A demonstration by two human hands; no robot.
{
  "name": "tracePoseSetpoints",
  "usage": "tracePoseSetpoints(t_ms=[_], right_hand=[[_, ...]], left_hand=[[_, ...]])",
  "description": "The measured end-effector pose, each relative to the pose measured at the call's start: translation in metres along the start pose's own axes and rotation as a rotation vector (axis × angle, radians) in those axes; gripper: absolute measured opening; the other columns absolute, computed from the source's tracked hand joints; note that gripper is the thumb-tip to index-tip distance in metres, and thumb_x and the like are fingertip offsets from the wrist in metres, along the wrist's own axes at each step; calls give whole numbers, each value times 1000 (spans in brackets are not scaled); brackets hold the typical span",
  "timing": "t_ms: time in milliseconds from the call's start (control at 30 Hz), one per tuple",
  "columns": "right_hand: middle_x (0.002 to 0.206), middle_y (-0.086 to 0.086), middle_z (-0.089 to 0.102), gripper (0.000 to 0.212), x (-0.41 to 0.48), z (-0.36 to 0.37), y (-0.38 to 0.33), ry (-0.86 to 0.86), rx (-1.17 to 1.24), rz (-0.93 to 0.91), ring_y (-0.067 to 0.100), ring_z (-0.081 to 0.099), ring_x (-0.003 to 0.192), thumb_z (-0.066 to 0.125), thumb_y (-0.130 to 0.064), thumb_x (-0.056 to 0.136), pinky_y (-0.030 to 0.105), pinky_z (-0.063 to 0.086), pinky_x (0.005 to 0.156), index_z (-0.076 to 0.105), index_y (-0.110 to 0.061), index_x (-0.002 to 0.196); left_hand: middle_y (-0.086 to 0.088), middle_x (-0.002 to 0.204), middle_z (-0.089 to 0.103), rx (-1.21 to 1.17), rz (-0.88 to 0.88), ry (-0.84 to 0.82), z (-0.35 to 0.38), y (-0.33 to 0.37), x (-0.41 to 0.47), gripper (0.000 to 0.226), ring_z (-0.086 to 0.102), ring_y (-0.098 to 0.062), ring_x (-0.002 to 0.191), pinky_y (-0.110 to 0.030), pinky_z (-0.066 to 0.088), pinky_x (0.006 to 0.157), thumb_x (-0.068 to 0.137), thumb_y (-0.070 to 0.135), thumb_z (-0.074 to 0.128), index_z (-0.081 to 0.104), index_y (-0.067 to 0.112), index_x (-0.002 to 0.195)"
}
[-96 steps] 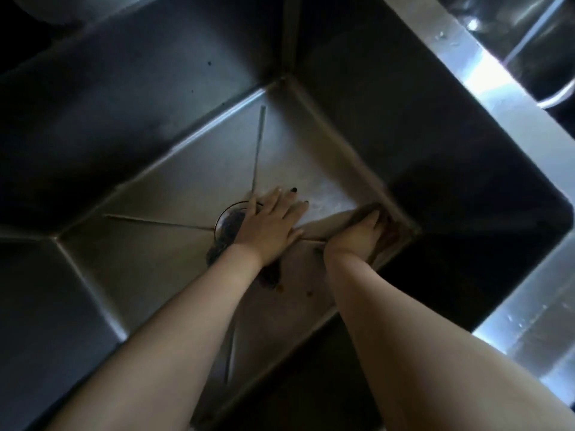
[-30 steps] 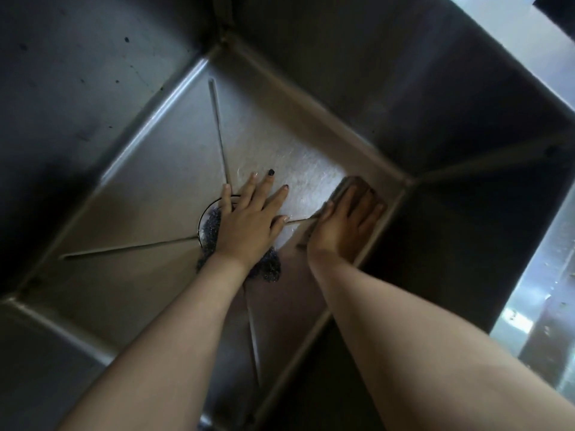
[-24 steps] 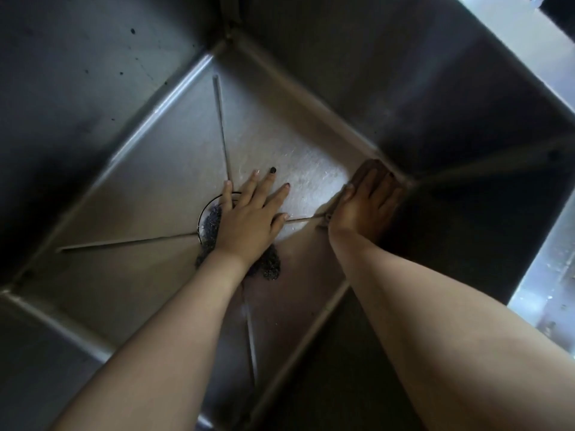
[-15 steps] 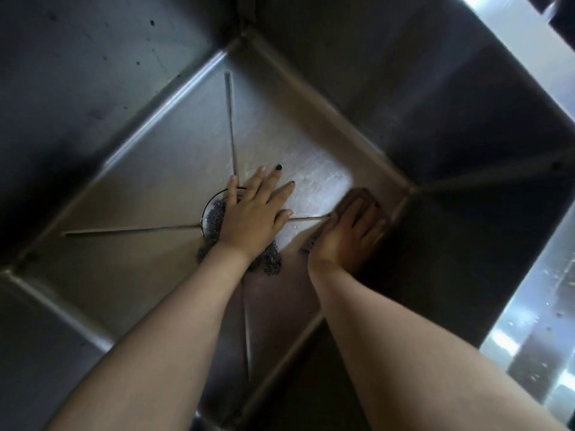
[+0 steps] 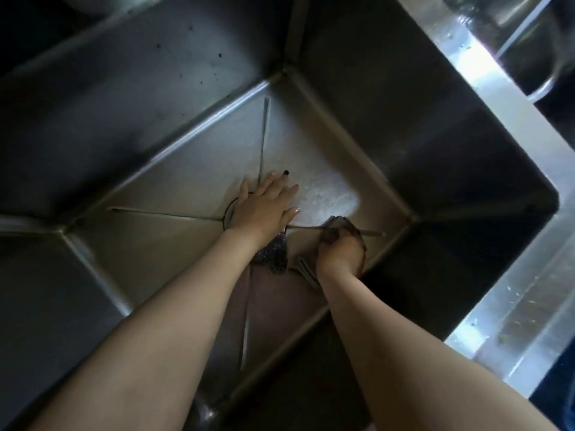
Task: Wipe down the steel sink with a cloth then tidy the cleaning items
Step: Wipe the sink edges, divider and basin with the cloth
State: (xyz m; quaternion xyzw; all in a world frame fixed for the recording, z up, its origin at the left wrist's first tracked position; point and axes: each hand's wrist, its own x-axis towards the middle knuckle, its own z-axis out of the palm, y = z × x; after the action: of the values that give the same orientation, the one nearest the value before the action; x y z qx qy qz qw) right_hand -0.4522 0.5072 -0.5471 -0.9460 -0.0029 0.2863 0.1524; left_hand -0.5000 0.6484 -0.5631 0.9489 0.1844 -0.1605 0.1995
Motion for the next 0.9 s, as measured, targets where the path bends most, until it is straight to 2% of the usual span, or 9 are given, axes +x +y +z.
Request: tracePoseSetpoints(t_ms=[67,167,300,400,567,800,900], right_hand=[[124,10,58,32,-5,-12,-9,-46,134,-4,28,54,111,54,-9,88,27,42,87,58,-11,119],[122,5,59,39,-16,-31,-24,-167,292,-54,23,55,107,57,-6,89,15,39,69,54,-10,127],[119,6,63,40,-31,-56,-37,-167,263,-223,23,59,105,65,-15,85,19,39,76,58,-13,125],[118,4,63,41,-43,-75,-41,-148,244,-323,20,57,107,70,-18,82,18,38,80,60,-14,122],[117,8,61,44,-51,-89,-45,-146,173,-459,22,57,105,77,-24,74,24,42,86,63,-19,115],[111,5,62,42,-47,-97,-51,-345,9,-721,19,59,101,77,-22,74,19,38,75,63,-20,114],[114,4,63,45,-39,-97,-52,-466,-75,-839,16,57,102,76,-19,75,17,38,78,61,-18,117]], left_hand=[[6,157,10,-58,-68,72,-13,-4,-13,51,4,-15,144,-50,-3,114,97,44,29,22,29,145],[4,156,13,-142,-160,152,-33,-10,-39,49,6,-15,144,-49,0,115,97,43,29,25,29,144],[2,154,21,-227,-286,230,-53,-19,-77,47,15,-17,143,-47,11,116,97,40,32,31,24,142],[-3,150,32,-346,-342,350,-64,-15,-105,46,25,-21,140,-45,22,113,97,35,37,36,18,140],[-7,146,37,-473,-498,503,-76,7,-153,44,28,-23,137,-37,24,113,96,29,41,40,11,137],[-6,144,40,-552,-713,654,-76,52,-204,42,32,-21,135,-31,25,110,96,25,42,41,11,136],[-9,139,45,-591,-855,708,-65,83,-223,41,39,-24,131,-31,28,107,96,28,43,46,9,132]])
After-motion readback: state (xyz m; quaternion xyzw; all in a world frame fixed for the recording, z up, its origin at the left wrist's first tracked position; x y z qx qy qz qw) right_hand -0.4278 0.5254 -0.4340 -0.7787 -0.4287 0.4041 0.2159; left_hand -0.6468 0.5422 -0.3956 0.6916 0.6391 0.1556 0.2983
